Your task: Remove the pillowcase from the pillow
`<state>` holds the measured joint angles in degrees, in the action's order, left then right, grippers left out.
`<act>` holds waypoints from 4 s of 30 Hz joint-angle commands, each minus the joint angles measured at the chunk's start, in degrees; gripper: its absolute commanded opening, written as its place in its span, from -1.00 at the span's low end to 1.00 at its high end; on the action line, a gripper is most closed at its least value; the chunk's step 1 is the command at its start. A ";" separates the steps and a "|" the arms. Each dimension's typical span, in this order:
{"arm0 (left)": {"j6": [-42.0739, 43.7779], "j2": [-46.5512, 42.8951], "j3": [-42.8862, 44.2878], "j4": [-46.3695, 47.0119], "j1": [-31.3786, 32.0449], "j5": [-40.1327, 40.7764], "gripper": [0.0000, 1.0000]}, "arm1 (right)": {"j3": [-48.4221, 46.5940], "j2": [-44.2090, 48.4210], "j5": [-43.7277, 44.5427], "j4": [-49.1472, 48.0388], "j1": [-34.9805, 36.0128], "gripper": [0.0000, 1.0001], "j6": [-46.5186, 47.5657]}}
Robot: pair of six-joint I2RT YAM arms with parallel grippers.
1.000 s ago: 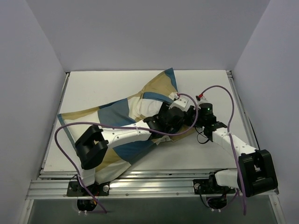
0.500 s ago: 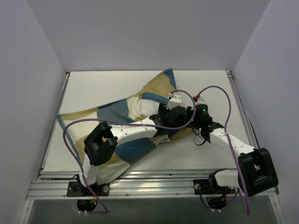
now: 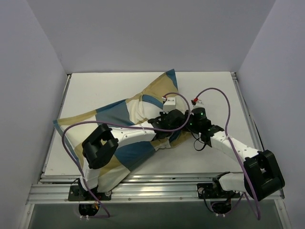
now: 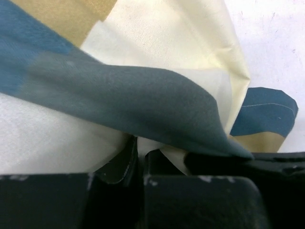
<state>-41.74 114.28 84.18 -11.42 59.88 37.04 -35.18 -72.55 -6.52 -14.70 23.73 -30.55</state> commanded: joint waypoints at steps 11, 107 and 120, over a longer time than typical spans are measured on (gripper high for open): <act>4.47 -19.34 -19.75 -9.59 -4.86 -8.72 -0.95 | -3.58 5.58 14.43 14.44 -10.80 -0.96 3.38; 3.50 -61.54 -39.53 -24.17 -2.75 -26.14 -0.95 | -28.28 -16.30 16.81 15.32 -19.76 -1.00 5.77; 8.86 -60.86 -39.36 -16.47 -6.60 -16.46 -0.95 | -9.16 -8.32 1.35 5.57 -22.41 -1.00 -0.12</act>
<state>-37.87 54.85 44.82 -16.82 56.34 13.67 -50.39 -83.33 -28.12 0.30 9.23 -32.71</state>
